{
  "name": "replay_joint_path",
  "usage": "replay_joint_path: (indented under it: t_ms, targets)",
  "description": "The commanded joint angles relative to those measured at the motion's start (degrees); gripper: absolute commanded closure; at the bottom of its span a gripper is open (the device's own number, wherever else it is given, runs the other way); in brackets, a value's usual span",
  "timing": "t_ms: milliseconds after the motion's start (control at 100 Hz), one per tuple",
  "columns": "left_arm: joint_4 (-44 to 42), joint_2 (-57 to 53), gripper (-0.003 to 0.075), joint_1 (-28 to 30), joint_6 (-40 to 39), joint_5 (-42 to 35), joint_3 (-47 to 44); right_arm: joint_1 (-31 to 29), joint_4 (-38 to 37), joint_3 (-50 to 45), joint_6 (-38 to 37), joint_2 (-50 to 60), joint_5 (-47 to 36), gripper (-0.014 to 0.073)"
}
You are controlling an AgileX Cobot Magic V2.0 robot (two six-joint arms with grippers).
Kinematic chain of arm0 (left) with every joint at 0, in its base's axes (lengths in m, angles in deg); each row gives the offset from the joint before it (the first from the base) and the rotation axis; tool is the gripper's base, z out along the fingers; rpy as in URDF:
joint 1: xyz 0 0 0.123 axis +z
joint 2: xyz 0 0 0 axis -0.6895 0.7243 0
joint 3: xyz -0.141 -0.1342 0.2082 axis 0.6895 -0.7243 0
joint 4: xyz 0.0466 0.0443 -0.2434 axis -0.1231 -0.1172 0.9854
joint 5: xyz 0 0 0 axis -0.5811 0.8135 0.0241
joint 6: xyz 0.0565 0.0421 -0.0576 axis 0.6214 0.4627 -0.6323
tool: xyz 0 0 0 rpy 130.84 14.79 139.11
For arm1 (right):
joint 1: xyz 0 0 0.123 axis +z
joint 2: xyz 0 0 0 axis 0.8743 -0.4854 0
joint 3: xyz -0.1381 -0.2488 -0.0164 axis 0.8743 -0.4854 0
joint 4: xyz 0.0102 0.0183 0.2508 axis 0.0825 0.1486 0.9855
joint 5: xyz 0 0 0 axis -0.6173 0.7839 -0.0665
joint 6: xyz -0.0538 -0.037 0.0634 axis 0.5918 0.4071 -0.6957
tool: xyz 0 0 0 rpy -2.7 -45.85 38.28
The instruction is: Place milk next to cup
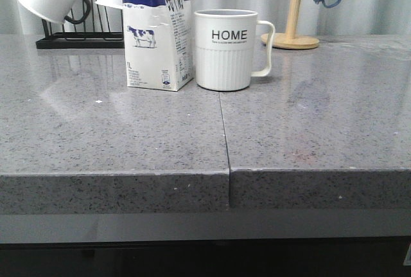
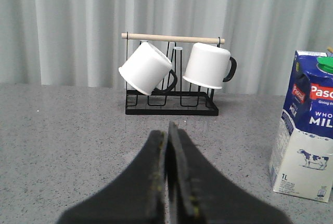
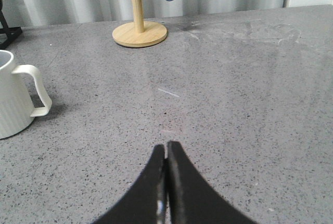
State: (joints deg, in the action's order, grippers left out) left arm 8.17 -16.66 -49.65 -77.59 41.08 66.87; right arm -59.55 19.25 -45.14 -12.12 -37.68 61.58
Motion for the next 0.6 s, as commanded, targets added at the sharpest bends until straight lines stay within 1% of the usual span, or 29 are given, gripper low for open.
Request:
replay_joint_path:
  t_ms: [0, 180, 230, 340, 590]
  targets:
    - [0.6, 0.2, 0.0741, 0.1, -0.3, -4.4, 1.7, -0.4, -0.5, 1.5, -0.1, -0.1, -4.4, 0.0715]
    - [0.0, 0.2, 0.0741, 0.1, -0.3, -5.1, 1.6, -0.4, -0.5, 1.5, -0.1, -0.1, -4.4, 0.0715]
    - [-0.9, 0.2, 0.0741, 0.1, -0.3, -4.0, 1.3, -0.4, -0.5, 1.5, -0.1, -0.1, -4.4, 0.0715]
    - [-3.3, -1.4, 0.0741, 0.3, -0.3, -2.7, -2.2, -0.4, -0.5, 1.5, -0.1, -0.1, -4.4, 0.0715]
    - [-3.4, -14.5, 0.0741, 0.3, -0.3, 1.2, -12.2, -0.4, -0.5, 1.5, -0.1, -0.1, -4.4, 0.0715]
